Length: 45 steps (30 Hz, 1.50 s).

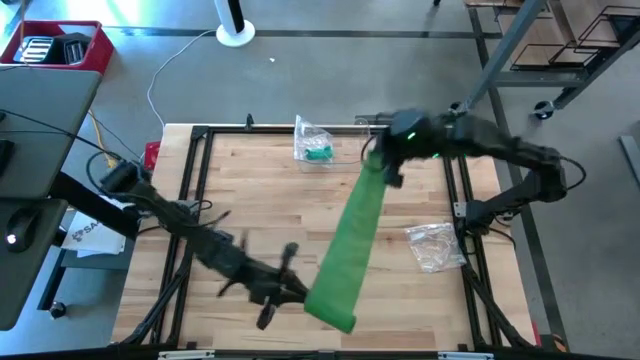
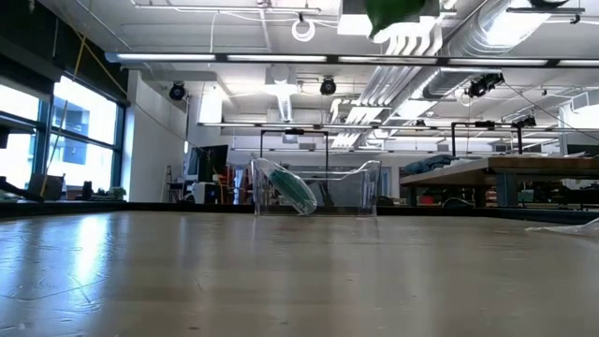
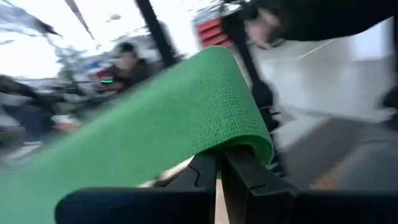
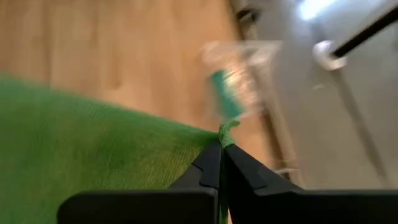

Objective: Roll bandage
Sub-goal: Roll the green bandage

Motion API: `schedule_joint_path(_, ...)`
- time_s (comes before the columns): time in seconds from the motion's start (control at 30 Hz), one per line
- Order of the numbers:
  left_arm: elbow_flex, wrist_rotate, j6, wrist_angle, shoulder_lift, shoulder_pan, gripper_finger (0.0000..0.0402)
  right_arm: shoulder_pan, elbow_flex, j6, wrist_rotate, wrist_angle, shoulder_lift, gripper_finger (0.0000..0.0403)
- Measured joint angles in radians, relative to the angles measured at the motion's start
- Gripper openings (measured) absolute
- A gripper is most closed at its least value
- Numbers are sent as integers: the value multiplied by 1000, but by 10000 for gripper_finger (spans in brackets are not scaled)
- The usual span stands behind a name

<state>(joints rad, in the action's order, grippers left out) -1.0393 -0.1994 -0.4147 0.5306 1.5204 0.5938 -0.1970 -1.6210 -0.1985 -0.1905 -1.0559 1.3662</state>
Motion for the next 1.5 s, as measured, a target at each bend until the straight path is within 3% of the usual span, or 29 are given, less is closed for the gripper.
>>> schedule_joint_path(0.1, 0, -264, -72, -36, -64, 75, 0, 2, 232, 33, 67, 165, -17, 0)
schedule_joint_path(0.27, 0, -738, -129, -51, -91, 168, 0, 90, 626, 133, 135, 614, -32, 0)
schedule_joint_path(0.4, 5, -922, -122, -44, -80, 170, 0, 211, 889, 263, 168, 1022, -7, 0)
schedule_joint_path(0.57, 77, -931, -32, -36, -77, 118, 0, 382, 1088, 457, 181, 1354, 35, 0)
schedule_joint_path(0.8, 130, -570, 163, 2, -64, 84, 0, 576, 1120, 604, 127, 1469, 124, 0)
schedule_joint_path(0.93, 130, -495, 109, 120, -37, 90, 0, 583, 1084, 626, 63, 1488, 199, 0)
schedule_joint_path(1.07, 130, -569, 80, 134, -35, 97, 0, 581, 1052, 609, 36, 1488, 267, 7)
schedule_joint_path(1.23, 130, -748, 72, 118, -35, 94, 0, 544, 1010, 659, 111, 1315, 258, 68)
schedule_joint_path(1.37, 125, -753, 49, 119, -35, 95, 1, 526, 976, 625, 165, 1170, 179, 121)
schedule_joint_path(1.5, 91, -739, 12, 119, -21, 113, 1, 545, 937, 609, 157, 1028, 77, 142)
